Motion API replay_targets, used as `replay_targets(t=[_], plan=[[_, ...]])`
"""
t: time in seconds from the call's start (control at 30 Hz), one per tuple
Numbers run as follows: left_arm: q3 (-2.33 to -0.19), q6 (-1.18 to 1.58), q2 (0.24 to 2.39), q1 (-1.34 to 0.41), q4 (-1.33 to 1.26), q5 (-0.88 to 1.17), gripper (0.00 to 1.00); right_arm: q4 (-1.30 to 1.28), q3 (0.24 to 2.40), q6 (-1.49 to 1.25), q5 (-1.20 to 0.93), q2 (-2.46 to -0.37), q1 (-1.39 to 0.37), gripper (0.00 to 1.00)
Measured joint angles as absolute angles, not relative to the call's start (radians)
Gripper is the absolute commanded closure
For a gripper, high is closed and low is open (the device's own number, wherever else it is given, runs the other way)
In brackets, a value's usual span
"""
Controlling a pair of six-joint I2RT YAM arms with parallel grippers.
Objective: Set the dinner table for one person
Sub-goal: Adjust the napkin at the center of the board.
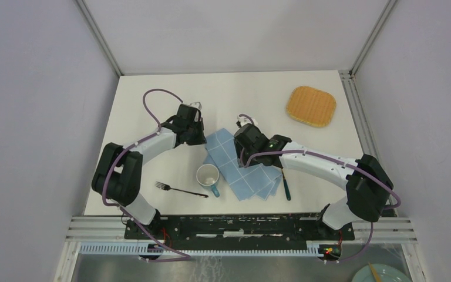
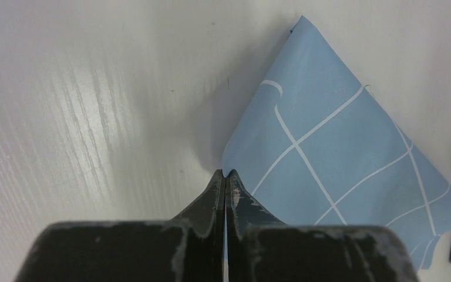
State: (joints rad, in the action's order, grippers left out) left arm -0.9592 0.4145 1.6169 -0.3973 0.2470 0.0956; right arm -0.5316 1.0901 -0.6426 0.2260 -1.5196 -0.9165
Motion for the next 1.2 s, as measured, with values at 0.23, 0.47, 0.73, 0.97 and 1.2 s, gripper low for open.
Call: replay_targets(t=[0.23, 0.47, 0.73, 0.97, 1.2], plan=[[-0.99, 0.415, 1.617, -0.407, 0.277, -0.027, 0.98, -0.532, 1.071, -0.642, 0.228, -1.518, -0.916, 0.52], [-1.089, 0.415, 1.645, -0.407, 0.305, -0.081, 0.98, -0.516, 1.013, -0.638, 0.179, -1.475, -0.916, 0.54], [-1.147, 0.416, 1.726, -0.407, 0.307, -0.089, 0.98, -0.52, 0.936, -0.637, 0.166, -1.432, -0.921, 0.54], [-1.256, 0.416, 1.806, -0.407, 0.317, -0.099, 0.98, -0.507, 0.925, -0.628, 0.142, -1.423, -0.922, 0.54], [-1.327, 0.417, 1.865, -0.407, 0.317, -0.1, 0.98, -0.48, 0.88, -0.604, 0.128, -1.417, -0.949, 0.54]])
